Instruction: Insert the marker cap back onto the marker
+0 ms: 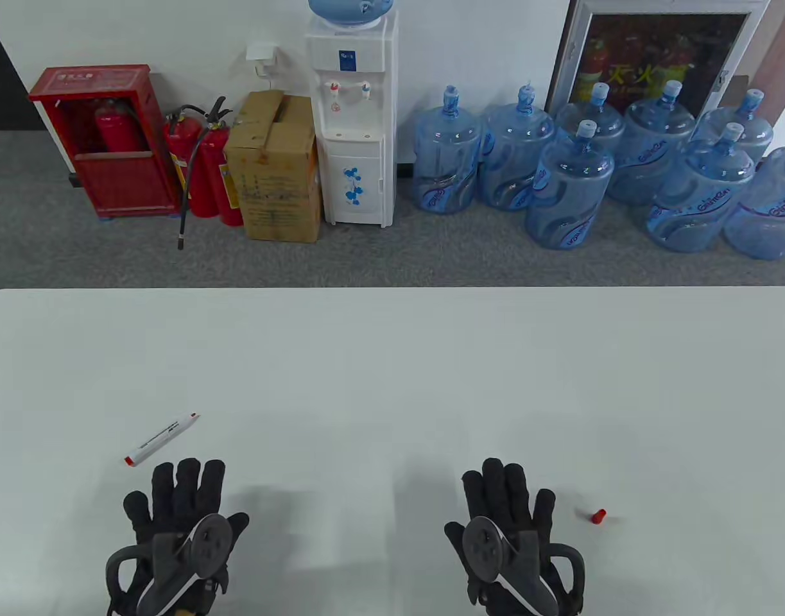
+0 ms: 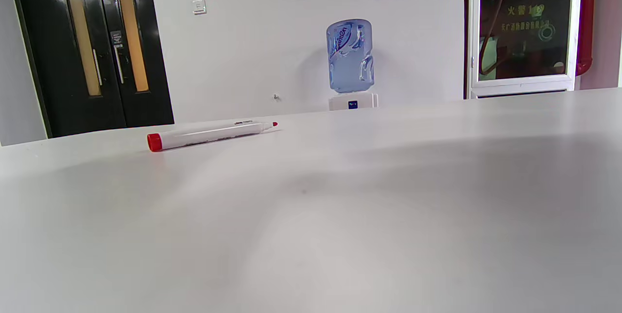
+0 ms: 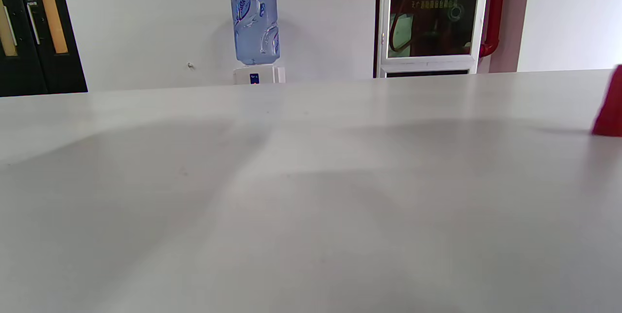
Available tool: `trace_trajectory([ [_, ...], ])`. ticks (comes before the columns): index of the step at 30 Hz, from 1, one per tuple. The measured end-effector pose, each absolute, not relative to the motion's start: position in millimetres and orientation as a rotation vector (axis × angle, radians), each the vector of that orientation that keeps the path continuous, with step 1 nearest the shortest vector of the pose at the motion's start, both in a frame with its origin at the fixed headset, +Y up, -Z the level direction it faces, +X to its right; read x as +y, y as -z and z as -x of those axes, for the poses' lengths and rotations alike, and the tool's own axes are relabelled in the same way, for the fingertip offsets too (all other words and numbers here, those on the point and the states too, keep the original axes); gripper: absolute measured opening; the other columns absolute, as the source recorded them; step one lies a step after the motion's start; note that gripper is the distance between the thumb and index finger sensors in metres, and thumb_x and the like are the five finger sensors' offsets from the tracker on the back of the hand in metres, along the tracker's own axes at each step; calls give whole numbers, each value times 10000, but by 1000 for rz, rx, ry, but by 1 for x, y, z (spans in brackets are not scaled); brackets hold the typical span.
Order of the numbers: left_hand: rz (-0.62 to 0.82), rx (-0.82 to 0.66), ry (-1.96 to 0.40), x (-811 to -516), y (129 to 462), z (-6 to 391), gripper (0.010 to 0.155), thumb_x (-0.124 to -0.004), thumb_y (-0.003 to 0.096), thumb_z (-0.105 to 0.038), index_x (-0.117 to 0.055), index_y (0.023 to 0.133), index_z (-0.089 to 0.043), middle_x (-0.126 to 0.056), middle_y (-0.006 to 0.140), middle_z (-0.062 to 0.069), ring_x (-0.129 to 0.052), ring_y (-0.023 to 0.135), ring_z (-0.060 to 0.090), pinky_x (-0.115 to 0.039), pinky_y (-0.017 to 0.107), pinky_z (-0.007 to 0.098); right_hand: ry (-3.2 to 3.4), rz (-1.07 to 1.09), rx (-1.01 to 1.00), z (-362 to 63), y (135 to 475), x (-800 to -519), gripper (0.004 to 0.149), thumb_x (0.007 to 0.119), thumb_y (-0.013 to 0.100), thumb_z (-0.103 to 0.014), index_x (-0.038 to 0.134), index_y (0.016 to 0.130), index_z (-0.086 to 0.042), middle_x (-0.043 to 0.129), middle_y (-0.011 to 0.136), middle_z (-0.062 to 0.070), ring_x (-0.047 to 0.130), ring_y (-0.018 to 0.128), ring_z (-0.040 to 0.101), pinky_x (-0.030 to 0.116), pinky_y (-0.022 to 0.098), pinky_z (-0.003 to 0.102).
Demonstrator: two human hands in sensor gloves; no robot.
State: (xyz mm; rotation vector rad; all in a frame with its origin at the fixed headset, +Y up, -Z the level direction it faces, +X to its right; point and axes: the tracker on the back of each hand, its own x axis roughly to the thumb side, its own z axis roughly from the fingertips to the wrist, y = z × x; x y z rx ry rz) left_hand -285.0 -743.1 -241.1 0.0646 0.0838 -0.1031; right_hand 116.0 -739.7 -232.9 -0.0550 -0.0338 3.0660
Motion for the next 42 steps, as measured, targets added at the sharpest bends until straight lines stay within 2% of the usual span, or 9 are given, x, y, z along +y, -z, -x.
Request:
trace_trajectory([
  [31,-99,72,128,-744,246,279,824,-484,413,-701,-196,1118,-386,-369,1266,49,-305,1184,397,-281,744,715,-3077,99,70,-119,234,-743,772,476,399,-683,284,1083,-380,208,1197,-57,233,1112,237,248,726,584],
  [42,-173,-9,219,-745,260,265,811,-499,431,-683,-222,1125,-370,-411,1262,50,-349,1186,394,-306,749,714,-3084,157,42,-125,236,-740,773,525,399,-681,316,1080,-380,254,1200,-60,271,1116,235,271,731,587],
])
